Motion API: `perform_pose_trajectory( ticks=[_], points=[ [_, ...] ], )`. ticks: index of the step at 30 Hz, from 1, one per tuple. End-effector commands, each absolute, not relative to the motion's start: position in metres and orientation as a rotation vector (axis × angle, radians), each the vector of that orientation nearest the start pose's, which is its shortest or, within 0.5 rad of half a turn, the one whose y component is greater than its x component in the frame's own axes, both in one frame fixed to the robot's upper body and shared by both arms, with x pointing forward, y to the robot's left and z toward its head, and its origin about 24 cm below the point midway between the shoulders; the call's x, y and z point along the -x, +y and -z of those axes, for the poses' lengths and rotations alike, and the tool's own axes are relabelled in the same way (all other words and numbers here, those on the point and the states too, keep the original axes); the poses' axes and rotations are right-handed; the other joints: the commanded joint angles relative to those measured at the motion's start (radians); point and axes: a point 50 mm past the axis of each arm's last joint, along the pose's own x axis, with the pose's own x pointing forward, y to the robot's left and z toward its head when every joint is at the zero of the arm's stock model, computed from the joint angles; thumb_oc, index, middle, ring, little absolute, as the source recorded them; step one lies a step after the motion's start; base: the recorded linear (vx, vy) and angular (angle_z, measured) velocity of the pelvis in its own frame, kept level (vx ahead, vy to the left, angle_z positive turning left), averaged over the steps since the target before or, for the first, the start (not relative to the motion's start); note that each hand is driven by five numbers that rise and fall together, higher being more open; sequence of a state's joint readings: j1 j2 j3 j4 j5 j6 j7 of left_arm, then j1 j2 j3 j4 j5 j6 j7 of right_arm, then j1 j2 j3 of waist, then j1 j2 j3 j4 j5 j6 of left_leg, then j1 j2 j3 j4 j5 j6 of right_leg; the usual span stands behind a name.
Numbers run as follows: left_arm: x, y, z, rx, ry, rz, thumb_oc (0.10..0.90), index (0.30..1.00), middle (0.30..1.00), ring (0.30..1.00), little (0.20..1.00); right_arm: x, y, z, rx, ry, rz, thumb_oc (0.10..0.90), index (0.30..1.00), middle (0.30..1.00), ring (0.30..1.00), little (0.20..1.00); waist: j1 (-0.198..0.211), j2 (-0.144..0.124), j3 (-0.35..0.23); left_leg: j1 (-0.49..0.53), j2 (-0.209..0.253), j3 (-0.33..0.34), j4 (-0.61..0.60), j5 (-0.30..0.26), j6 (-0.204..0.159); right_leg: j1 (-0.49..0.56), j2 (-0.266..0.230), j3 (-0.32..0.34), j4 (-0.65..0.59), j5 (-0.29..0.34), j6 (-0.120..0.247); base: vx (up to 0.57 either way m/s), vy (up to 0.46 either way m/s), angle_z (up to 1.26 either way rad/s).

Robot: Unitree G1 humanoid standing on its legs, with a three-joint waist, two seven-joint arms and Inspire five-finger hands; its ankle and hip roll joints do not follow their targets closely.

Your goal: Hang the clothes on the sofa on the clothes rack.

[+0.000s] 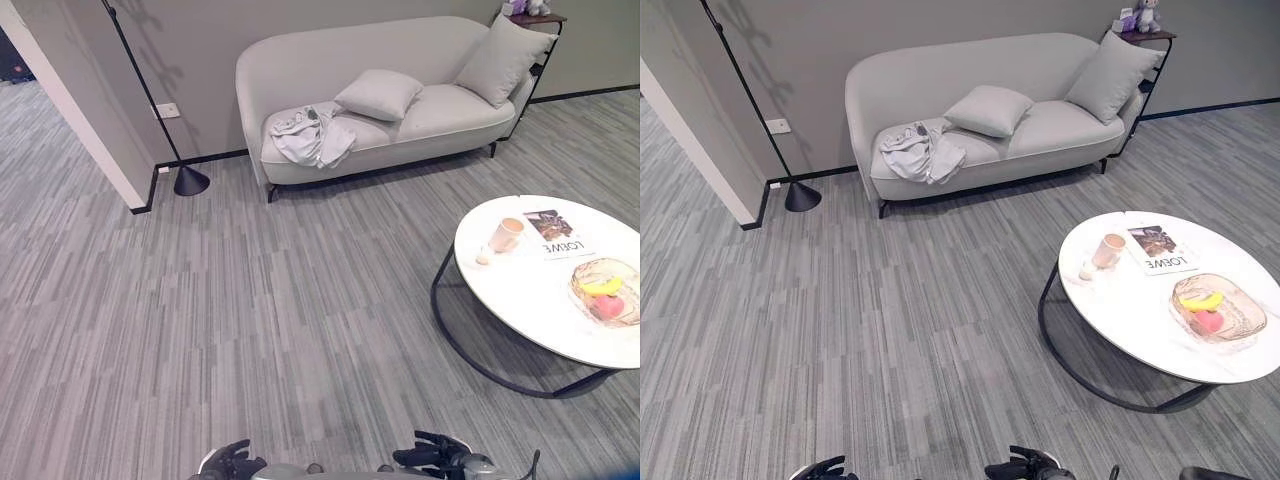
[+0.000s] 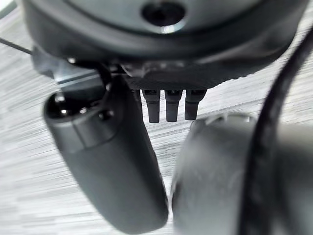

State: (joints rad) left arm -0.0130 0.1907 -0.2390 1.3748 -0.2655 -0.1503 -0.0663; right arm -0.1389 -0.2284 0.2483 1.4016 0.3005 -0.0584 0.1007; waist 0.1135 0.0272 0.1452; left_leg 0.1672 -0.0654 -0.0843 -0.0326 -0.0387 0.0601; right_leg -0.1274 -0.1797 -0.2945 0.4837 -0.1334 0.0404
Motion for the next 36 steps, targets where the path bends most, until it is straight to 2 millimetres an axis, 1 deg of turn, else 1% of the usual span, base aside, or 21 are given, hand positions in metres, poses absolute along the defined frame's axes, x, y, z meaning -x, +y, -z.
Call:
perform_pose_trajectory(
  ticks=[1, 4, 6, 7, 10, 12, 15, 17, 19, 21, 23, 24, 25, 27, 29, 31, 32, 33, 34, 35, 36],
  points=[
    [-0.063, 0.190, 0.174, -0.080, 1.259, 0.074, 0.800, 0.900, 0.900, 0.900, 0.900, -0.068, -0.206, 0.173, -0.011, 1.358, 0.020, 0.800, 0.900, 0.900, 0.900, 0.900, -0.001, -0.014, -0.023, -0.012, -0.032, -0.031, -0.055, -0.009, 0.016, 0.008, -0.114, -0.007, -0.052, 0.209, 0.097, 0.08, -0.034, 0.09],
    [-0.066, 0.190, 0.174, -0.087, 1.250, 0.080, 0.800, 0.900, 0.900, 0.900, 0.900, -0.066, -0.209, 0.173, -0.016, 1.367, 0.027, 0.800, 0.900, 0.900, 0.900, 0.900, -0.010, -0.020, -0.020, 0.003, -0.037, -0.035, -0.055, -0.027, 0.009, -0.020, -0.080, -0.015, -0.151, 0.209, 0.093, 0.12, -0.089, -0.09],
    [-0.070, 0.188, 0.173, -0.090, 1.236, 0.086, 0.800, 0.900, 0.900, 0.900, 0.900, -0.066, -0.212, 0.172, 0.000, 1.374, 0.030, 0.800, 0.900, 0.900, 0.900, 0.900, -0.019, -0.033, -0.013, 0.030, -0.045, -0.039, -0.055, -0.059, 0.000, -0.048, -0.065, -0.004, -0.311, 0.267, 0.106, 0.25, -0.172, -0.19],
    [-0.075, 0.187, 0.172, -0.087, 1.222, 0.086, 0.800, 0.900, 0.900, 0.900, 0.900, -0.070, -0.215, 0.171, 0.010, 1.368, 0.030, 0.800, 0.900, 0.900, 0.900, 0.900, -0.042, -0.036, 0.000, 0.062, -0.039, -0.046, -0.055, -0.090, -0.008, -0.100, -0.051, 0.024, -0.446, 0.344, 0.128, 0.27, -0.138, -0.17],
    [-0.077, 0.188, 0.172, -0.081, 1.221, 0.075, 0.800, 0.900, 0.900, 0.900, 0.900, -0.070, -0.214, 0.171, 0.002, 1.372, 0.028, 0.800, 0.900, 0.900, 0.900, 0.900, -0.055, -0.030, 0.002, 0.092, -0.019, -0.050, -0.055, -0.116, -0.018, -0.126, -0.023, 0.052, -0.545, 0.381, 0.145, 0.26, -0.082, -0.23],
    [-0.080, 0.190, 0.172, -0.092, 1.221, 0.078, 0.800, 0.900, 0.900, 0.900, 0.900, -0.060, -0.217, 0.172, -0.037, 1.396, 0.058, 0.800, 0.900, 0.900, 0.900, 0.900, -0.089, -0.028, -0.011, 0.134, 0.011, -0.080, -0.055, -0.151, -0.029, -0.184, -0.011, 0.124, -0.571, 0.407, 0.163, 0.45, -0.103, -0.15],
    [-0.077, 0.190, 0.172, -0.102, 1.229, 0.094, 0.800, 0.900, 0.900, 0.900, 0.900, -0.049, -0.223, 0.172, -0.062, 1.426, 0.095, 0.800, 0.900, 0.900, 0.900, 0.900, -0.099, -0.028, -0.035, 0.153, 0.033, -0.109, -0.055, -0.178, -0.040, -0.180, -0.003, 0.152, -0.571, 0.413, 0.156, 0.42, -0.124, 0.34],
    [-0.073, 0.189, 0.173, -0.106, 1.244, 0.097, 0.800, 0.900, 0.900, 0.900, 0.900, -0.040, -0.228, 0.172, -0.035, 1.461, 0.095, 0.800, 0.900, 0.900, 0.900, 0.900, -0.111, -0.027, -0.064, 0.161, 0.072, -0.120, -0.055, -0.187, -0.047, -0.158, 0.005, 0.129, -0.571, 0.437, 0.141, 0.42, -0.166, 0.25],
    [-0.074, 0.186, 0.173, -0.101, 1.241, 0.100, 0.800, 0.900, 0.900, 0.900, 0.900, -0.029, -0.235, 0.171, -0.001, 1.507, 0.098, 0.800, 0.900, 0.900, 0.900, 0.900, -0.121, -0.004, -0.084, 0.168, 0.143, -0.120, -0.055, -0.161, -0.070, -0.148, 0.038, 0.120, -0.550, 0.422, 0.122, 0.34, -0.151, 0.00],
    [-0.077, 0.182, 0.173, -0.086, 1.232, 0.104, 0.800, 0.900, 0.900, 0.900, 0.900, -0.024, -0.240, 0.170, 0.044, 1.523, 0.090, 0.800, 0.900, 0.900, 0.900, 0.900, -0.121, 0.017, -0.100, 0.152, 0.192, -0.123, -0.018, -0.060, -0.098, -0.121, 0.075, 0.108, -0.550, 0.400, 0.100, 0.38, -0.157, -0.01],
    [-0.083, 0.182, 0.172, -0.093, 1.205, 0.105, 0.800, 0.900, 0.900, 0.900, 0.900, -0.032, -0.238, 0.170, 0.125, 1.498, 0.018, 0.800, 0.900, 0.900, 0.900, 0.900, -0.116, 0.014, -0.108, 0.116, 0.216, -0.103, 0.085, 0.028, -0.129, -0.078, 0.089, 0.072, -0.562, 0.372, 0.081, 0.41, -0.196, 0.16],
    [-0.094, 0.184, 0.169, -0.074, 1.171, 0.066, 0.800, 0.900, 0.900, 0.900, 0.900, -0.042, -0.234, 0.171, 0.168, 1.460, -0.035, 0.800, 0.900, 0.900, 0.900, 0.900, -0.107, -0.006, -0.096, 0.044, 0.227, -0.078, 0.268, 0.123, -0.164, -0.023, 0.100, 0.052, -0.571, 0.327, 0.049, 0.30, -0.176, 0.17],
    [-0.094, 0.184, 0.169, -0.073, 1.171, 0.066, 0.800, 0.900, 0.900, 0.900, 0.900, -0.042, -0.234, 0.171, 0.168, 1.460, -0.035, 0.800, 0.900, 0.900, 0.900, 0.900, -0.107, -0.006, -0.096, 0.044, 0.227, -0.078, 0.269, 0.122, -0.164, -0.023, 0.100, 0.051, -0.571, 0.327, 0.049, 0.30, -0.215, 0.16],
    [-0.113, 0.185, 0.164, -0.079, 1.104, 0.055, 0.800, 0.900, 0.900, 0.900, 0.900, -0.057, -0.232, 0.169, 0.227, 1.418, -0.082, 0.800, 0.900, 0.900, 0.900, 0.900, -0.077, -0.037, -0.057, -0.079, 0.233, -0.049, 0.532, 0.196, -0.153, 0.032, 0.111, 0.049, -0.571, 0.282, 0.010, 0.18, -0.216, 0.08],
    [-0.125, 0.189, 0.159, -0.105, 1.064, 0.053, 0.800, 0.900, 0.900, 0.900, 0.900, -0.072, -0.234, 0.167, 0.310, 1.379, -0.123, 0.800, 0.900, 0.900, 0.900, 0.900, -0.046, -0.068, -0.014, -0.191, 0.255, 0.019, 0.663, 0.160, -0.116, 0.070, 0.099, 0.047, -0.571, 0.250, -0.003, 0.13, -0.206, -0.05],
    [-0.132, 0.193, 0.156, -0.077, 1.033, 0.012, 0.800, 0.900, 0.900, 0.900, 0.900, -0.081, -0.235, 0.165, 0.360, 1.358, -0.148, 0.800, 0.900, 0.900, 0.900, 0.900, -0.014, -0.074, 0.004, -0.262, 0.226, 0.088, 0.636, 0.096, -0.103, 0.097, 0.082, 0.048, -0.571, 0.225, 0.004, 0.20, -0.029, 0.03],
    [-0.128, 0.194, 0.158, -0.053, 1.052, -0.004, 0.800, 0.900, 0.900, 0.900, 0.900, -0.103, -0.237, 0.160, 0.373, 1.332, -0.142, 0.800, 0.900, 0.900, 0.900, 0.900, 0.025, -0.072, 0.003, -0.296, 0.189, 0.095, 0.579, 0.055, -0.094, 0.122, 0.070, 0.032, -0.571, 0.209, 0.011, 0.18, 0.040, 0.11],
    [-0.128, 0.194, 0.158, -0.053, 1.052, -0.004, 0.800, 0.900, 0.900, 0.900, 0.900, -0.103, -0.237, 0.160, 0.373, 1.332, -0.142, 0.800, 0.900, 0.900, 0.900, 0.900, 0.025, -0.072, 0.003, -0.296, 0.189, 0.095, 0.579, 0.055, -0.094, 0.122, 0.070, 0.032, -0.571, 0.209, 0.011, 0.43, 0.114, 0.14],
    [-0.113, 0.204, 0.162, 0.052, 1.101, -0.144, 0.800, 0.900, 0.900, 0.900, 0.900, -0.114, -0.229, 0.159, 0.331, 1.302, -0.140, 0.800, 0.900, 0.900, 0.900, 0.900, 0.097, -0.069, -0.012, -0.337, 0.163, 0.142, 0.342, 0.017, -0.097, 0.187, 0.054, -0.016, -0.571, 0.159, 0.029, 0.32, 0.086, 0.18],
    [-0.113, 0.204, 0.162, 0.052, 1.101, -0.144, 0.800, 0.900, 0.900, 0.900, 0.900, -0.114, -0.229, 0.159, 0.331, 1.302, -0.140, 0.800, 0.900, 0.900, 0.900, 0.900, 0.097, -0.070, -0.011, -0.334, 0.162, 0.142, 0.339, 0.018, -0.097, 0.188, 0.053, -0.016, -0.571, 0.158, 0.029, 0.46, 0.131, 0.29],
    [-0.105, 0.207, 0.164, 0.116, 1.122, -0.214, 0.800, 0.900, 0.900, 0.900, 0.900, -0.113, -0.223, 0.160, 0.320, 1.297, -0.155, 0.800, 0.900, 0.900, 0.900, 0.900, 0.117, -0.063, -0.022, -0.363, 0.148, 0.152, 0.232, 0.065, -0.102, 0.218, 0.065, -0.026, -0.571, 0.136, 0.031, 0.42, 0.121, 0.75]
  ],
)
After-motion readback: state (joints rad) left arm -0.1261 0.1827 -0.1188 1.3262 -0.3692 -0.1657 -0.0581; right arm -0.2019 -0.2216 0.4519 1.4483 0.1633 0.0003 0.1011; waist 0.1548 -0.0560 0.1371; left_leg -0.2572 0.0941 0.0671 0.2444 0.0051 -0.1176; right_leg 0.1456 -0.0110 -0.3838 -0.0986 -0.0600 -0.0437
